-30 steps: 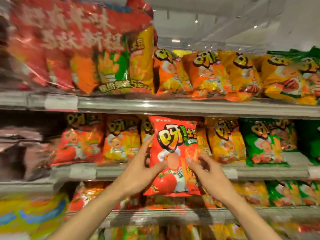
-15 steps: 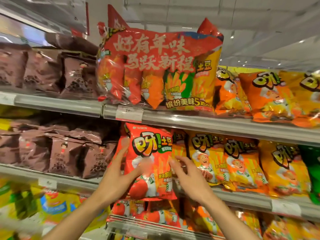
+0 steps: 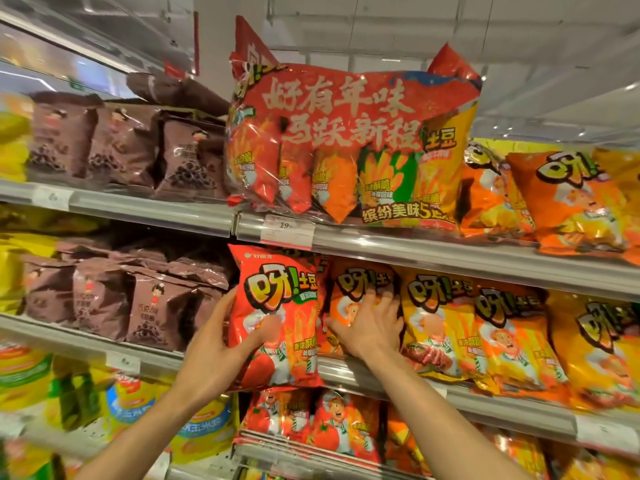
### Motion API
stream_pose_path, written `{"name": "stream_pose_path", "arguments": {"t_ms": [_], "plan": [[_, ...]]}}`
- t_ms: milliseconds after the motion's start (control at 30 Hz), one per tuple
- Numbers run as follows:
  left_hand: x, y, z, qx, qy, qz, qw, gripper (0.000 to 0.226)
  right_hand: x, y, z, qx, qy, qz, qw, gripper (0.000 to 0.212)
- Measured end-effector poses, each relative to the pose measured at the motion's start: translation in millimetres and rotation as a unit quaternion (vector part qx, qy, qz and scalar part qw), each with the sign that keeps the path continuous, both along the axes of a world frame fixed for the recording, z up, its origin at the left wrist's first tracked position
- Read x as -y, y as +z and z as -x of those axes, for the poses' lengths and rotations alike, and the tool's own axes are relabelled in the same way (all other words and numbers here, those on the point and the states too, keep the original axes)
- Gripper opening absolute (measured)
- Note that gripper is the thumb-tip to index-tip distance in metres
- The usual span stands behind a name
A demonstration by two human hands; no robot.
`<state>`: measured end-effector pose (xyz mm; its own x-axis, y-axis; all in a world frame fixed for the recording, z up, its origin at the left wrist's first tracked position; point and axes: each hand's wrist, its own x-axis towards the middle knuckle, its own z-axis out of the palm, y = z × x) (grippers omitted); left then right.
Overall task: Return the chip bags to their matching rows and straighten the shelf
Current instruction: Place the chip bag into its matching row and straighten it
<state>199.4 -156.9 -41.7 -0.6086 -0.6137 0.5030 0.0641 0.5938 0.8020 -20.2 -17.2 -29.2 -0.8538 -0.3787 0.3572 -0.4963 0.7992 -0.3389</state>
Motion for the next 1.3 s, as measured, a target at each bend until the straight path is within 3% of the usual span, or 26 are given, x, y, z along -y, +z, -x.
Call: {"name": "stream_pose_path", "arguments": {"t_ms": [200, 500, 867, 1067, 1300], "plan": [[7.5, -1.3, -2.9, 0.006, 0.001, 0.001, 1.0, 0.082, -9.5, 5.1, 11.9, 0.039, 0.01, 0.107, 0.993, 0.093], [9.6, -4.6, -1.6, 0.005, -0.008, -0.008, 1.0, 0.082, -30.8, 15.6, 25.9, 0.142, 0.072, 0.284, 0.945, 0.096], [15.4, -7.6, -14.3, 0.002, -0.005, -0.015, 1.0, 0.083, -20.4, 26.8, -21.1, 0.093, 0.153, 0.213, 0.961, 0.087], [17.2, -9.7, -26.8, 0.001, 0.001, -0.027, 1.0, 0.085, -23.3, 37.8, -50.0, -0.026, 0.126, 0.07, 0.989, 0.085], [10.0, -9.5, -24.1, 0.007, -0.002, -0.019, 1.0, 0.083, -51.2, 38.0, -67.2, -0.128, 0.082, -0.025, 0.988, 0.084]]}}
